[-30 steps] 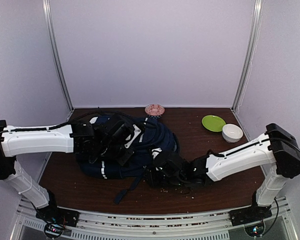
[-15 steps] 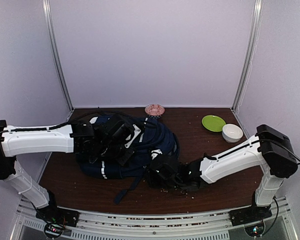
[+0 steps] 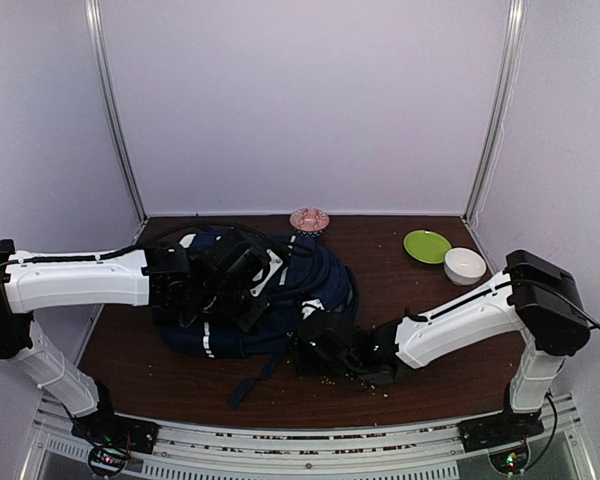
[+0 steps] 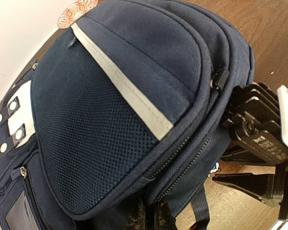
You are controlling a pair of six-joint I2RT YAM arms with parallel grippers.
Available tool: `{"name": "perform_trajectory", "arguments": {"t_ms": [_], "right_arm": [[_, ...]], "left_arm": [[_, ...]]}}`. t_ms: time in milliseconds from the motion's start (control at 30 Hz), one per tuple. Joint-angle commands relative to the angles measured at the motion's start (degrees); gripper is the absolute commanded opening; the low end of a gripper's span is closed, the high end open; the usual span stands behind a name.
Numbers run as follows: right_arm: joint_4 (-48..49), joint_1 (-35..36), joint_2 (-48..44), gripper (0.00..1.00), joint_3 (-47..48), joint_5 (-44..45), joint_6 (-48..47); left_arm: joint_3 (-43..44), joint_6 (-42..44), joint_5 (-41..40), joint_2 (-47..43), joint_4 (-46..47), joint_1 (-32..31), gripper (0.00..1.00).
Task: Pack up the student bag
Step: Zip the student bag at the center of the board.
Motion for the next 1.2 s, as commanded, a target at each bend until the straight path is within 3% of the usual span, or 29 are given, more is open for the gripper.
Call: {"name": "perform_trajectory", "arguments": {"t_ms": [0,200,567,1167], "right_arm": [[1.2,-0.5,1.6,0.24,2.1,1.2,0.3],[1.0,-0.8,2.0,0.19,2.6,1.2,0.6],[1.0,-1.2,1.6,0.00,2.3,1.3,1.1],[-1.3,-2.4,-6.7,0.00,-5.5,5.5,2.0]], "left_arm": [[2.2,-2.0,1.3,-0.2,8.1,-0.1,0.00],[2.0,-2.2,1.5,-0.1,8.0,-0.1,0.00],[1.5,-2.6,1.5,-0.1,8.0,-0.1,0.00],[-0.7,-3.3,-0.2,-0.1,7.6,-0.1,0.00]]}}
